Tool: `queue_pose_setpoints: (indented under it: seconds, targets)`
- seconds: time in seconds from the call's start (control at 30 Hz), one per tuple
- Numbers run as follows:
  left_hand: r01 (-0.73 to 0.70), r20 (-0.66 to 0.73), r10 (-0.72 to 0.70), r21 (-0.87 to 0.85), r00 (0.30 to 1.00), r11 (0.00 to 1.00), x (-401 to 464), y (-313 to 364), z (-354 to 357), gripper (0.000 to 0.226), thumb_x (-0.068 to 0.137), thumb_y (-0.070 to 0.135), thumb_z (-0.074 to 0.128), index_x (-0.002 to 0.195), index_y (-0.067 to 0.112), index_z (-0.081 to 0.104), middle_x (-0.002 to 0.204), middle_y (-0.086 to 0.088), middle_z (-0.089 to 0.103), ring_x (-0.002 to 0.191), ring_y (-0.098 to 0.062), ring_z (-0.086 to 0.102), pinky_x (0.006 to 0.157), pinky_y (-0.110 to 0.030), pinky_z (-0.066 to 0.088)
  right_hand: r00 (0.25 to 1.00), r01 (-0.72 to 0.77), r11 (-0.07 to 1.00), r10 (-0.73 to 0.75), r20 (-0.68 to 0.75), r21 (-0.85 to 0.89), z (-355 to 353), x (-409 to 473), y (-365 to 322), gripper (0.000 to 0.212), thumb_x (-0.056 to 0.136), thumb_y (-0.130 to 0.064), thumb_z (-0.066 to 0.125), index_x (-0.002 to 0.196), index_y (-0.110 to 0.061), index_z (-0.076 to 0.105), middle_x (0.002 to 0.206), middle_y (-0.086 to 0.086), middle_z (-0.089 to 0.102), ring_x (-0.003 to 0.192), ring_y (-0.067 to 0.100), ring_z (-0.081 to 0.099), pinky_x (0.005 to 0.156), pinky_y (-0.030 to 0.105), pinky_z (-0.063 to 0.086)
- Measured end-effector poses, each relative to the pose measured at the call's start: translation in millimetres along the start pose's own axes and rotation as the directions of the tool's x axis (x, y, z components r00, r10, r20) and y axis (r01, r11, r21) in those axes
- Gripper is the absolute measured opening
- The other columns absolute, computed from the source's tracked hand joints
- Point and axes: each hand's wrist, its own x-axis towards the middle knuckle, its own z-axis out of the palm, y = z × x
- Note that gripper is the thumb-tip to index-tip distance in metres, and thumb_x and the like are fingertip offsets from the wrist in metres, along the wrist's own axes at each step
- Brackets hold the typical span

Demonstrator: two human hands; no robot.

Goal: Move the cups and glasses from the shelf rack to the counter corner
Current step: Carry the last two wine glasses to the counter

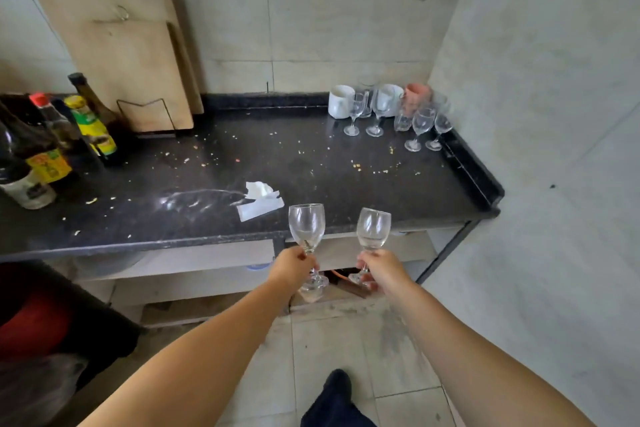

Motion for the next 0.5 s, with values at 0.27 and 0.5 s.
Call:
queue_pose_setpoints:
  seconds: [0.27,0.5]
  targets:
    - [0.016,-0.021,-0.018,-0.09,1.0,0.996,110.5,86.4,11.1,0.017,0.093,0.019,0.051,0.09,0.01,0.066,0.087,-0.002,0.073,0.075,-0.015,0.061,0.077,-0.032,0.051,0.999,0.021,0.999,-0.021,0.027,0.028,-42.5,110.1,-89.2,0.011,0.096,-0.015,0.047,0.1,-0.009,0.057,0.087,0.002,0.06,0.052,0.012,0.05,0.039,0.017,0.039]
    - [0.017,-0.004,-0.017,-0.063,1.0,0.998,210.7,144.0,18.1,0.017,0.092,0.017,0.053,0.095,0.009,0.068,0.098,-0.005,0.075,0.076,-0.014,0.061,0.076,-0.029,0.049,1.0,0.023,0.998,-0.022,-0.007,0.058,-54.5,205.4,-137.4,0.011,0.096,-0.017,0.048,0.102,-0.013,0.056,0.091,0.001,0.061,0.055,0.011,0.055,0.047,0.023,0.044]
